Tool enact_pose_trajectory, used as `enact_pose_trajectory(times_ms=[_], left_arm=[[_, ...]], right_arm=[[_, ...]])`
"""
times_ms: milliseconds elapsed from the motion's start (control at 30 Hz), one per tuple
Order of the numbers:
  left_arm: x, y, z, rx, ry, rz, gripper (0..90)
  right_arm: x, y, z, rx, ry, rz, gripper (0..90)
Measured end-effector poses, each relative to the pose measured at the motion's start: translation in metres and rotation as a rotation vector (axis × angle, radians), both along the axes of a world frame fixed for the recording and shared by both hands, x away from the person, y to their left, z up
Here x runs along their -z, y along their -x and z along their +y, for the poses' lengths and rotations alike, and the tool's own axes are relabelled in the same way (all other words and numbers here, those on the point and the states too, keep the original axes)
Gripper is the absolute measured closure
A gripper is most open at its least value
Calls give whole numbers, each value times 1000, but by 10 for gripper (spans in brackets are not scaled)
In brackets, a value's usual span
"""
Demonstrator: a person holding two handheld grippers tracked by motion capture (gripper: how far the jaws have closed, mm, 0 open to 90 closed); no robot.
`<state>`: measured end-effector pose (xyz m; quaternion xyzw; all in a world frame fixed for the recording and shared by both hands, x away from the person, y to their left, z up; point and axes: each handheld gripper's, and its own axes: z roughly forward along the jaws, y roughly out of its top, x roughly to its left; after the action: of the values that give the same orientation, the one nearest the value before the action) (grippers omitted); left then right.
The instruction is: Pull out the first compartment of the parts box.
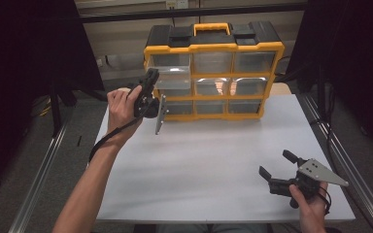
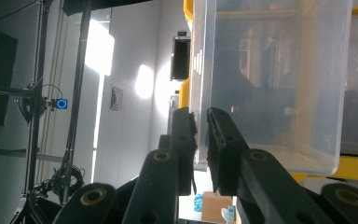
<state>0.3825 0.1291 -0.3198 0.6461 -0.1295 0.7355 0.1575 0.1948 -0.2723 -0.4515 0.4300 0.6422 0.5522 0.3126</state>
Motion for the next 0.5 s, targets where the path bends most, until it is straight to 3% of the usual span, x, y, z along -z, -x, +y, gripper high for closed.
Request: enact_pose_trajectory(times_ms=[500], left_arm=[[0, 12, 4, 6, -24, -9, 819]], right_arm=[[0, 0, 0, 1, -3, 1, 6]])
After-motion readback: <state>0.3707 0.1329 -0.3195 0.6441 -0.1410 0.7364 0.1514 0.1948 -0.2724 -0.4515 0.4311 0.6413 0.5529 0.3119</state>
